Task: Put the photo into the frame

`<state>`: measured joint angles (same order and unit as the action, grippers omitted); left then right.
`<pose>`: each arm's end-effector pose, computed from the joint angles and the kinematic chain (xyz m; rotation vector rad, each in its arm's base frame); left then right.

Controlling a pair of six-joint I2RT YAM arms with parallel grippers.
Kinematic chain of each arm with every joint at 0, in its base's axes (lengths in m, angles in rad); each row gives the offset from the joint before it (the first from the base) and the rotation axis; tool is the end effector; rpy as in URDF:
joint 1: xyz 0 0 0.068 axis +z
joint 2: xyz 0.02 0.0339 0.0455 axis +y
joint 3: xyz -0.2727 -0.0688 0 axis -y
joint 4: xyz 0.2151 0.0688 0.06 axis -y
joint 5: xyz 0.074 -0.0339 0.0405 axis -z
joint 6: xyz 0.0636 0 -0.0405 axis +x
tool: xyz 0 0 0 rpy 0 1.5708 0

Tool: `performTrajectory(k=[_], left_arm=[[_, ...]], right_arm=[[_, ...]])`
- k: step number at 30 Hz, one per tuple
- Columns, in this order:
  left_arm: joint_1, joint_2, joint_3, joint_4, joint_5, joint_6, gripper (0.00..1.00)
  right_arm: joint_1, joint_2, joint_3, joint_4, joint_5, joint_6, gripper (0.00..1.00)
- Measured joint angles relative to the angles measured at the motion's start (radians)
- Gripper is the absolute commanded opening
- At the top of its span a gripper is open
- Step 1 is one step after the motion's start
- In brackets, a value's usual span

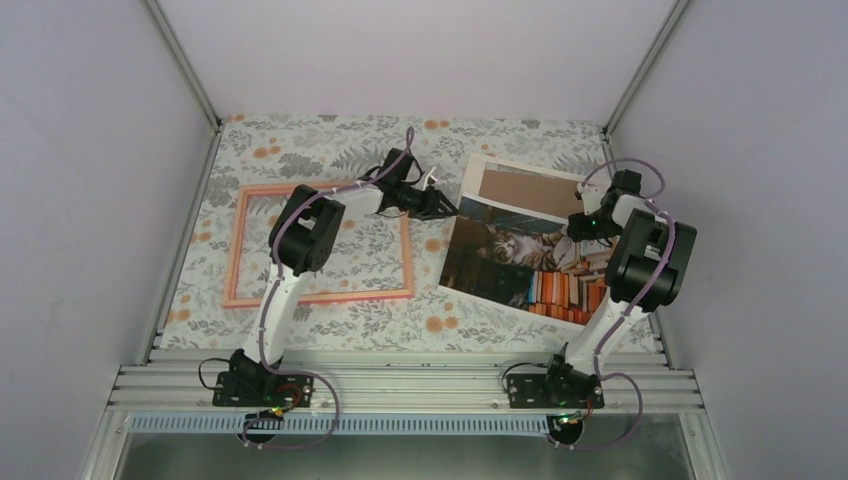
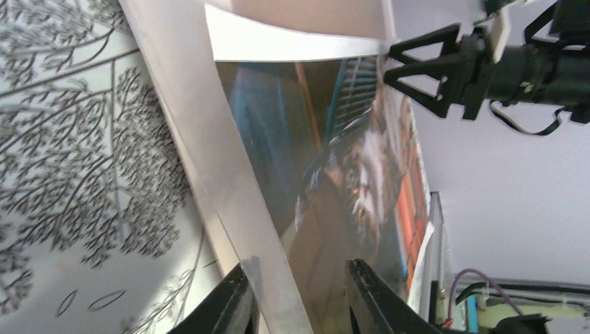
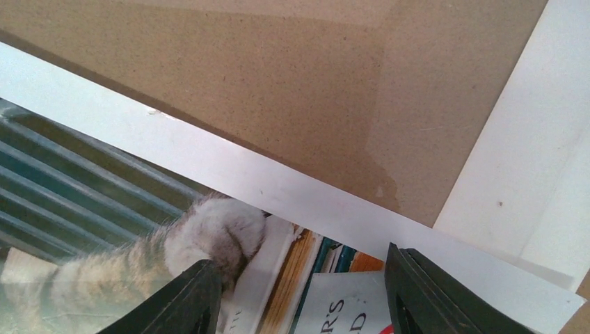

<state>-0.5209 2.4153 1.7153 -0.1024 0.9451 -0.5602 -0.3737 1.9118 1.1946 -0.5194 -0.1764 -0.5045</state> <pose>0.4118 -0.2957 0.1219 0.4647 2.4949 -1.6064 0.3370 -0.1201 0.1453 -0.2219 2.7566 0.0230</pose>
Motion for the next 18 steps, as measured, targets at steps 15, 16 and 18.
performTrajectory(k=[15, 16, 18], left_arm=[[-0.026, 0.046, 0.172, -0.024, -0.064, 0.025, 0.02], [-0.026, 0.042, 0.171, -0.032, -0.079, 0.038, 0.02], [-0.029, 0.029, 0.156, -0.04, -0.108, 0.064, 0.02]], right_arm=[[0.0, -0.005, 0.004, -0.013, -0.01, -0.003, 0.74], [0.0, -0.005, 0.008, -0.022, -0.014, -0.005, 0.76], [-0.001, -0.005, 0.023, -0.052, -0.024, -0.005, 0.79]])
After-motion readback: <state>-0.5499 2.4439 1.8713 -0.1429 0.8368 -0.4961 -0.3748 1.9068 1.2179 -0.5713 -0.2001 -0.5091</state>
